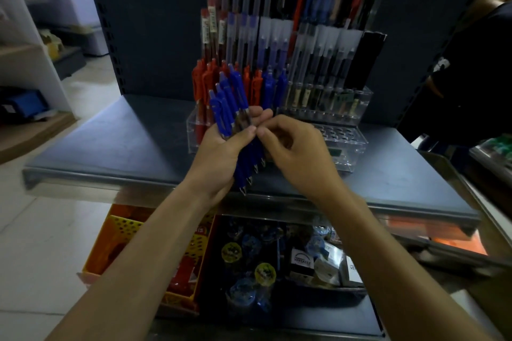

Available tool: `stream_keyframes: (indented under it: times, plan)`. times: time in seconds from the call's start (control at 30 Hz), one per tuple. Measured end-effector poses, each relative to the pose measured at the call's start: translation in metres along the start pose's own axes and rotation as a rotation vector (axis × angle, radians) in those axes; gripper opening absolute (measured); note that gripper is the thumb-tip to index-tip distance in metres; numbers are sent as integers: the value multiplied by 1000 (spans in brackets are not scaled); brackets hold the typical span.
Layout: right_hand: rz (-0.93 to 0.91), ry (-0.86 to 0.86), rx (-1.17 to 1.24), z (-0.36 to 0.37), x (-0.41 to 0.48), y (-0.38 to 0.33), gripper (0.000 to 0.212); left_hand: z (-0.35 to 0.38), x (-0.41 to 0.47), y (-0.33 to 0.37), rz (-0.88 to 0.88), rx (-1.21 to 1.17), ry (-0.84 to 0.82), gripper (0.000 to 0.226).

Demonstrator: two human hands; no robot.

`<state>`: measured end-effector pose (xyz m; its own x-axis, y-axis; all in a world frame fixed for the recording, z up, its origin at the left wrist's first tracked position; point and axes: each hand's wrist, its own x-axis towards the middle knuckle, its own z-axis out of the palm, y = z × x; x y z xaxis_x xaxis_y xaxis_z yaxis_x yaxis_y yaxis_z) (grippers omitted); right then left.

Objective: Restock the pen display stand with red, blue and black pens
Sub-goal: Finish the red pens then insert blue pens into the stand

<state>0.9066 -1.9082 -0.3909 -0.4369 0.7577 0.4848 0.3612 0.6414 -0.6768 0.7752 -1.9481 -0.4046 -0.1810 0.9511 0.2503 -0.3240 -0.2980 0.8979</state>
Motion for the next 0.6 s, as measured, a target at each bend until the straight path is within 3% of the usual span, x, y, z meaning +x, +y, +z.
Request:
stream_keyframes:
  times: [0.33,0.6]
  plan:
    - [120,-135,153,-11,2,1,11,-1,1,-1,-32,-25,-88,34]
    - [225,-245,282,-31,10,-8,14,3,5,-6,58,88,60,29]
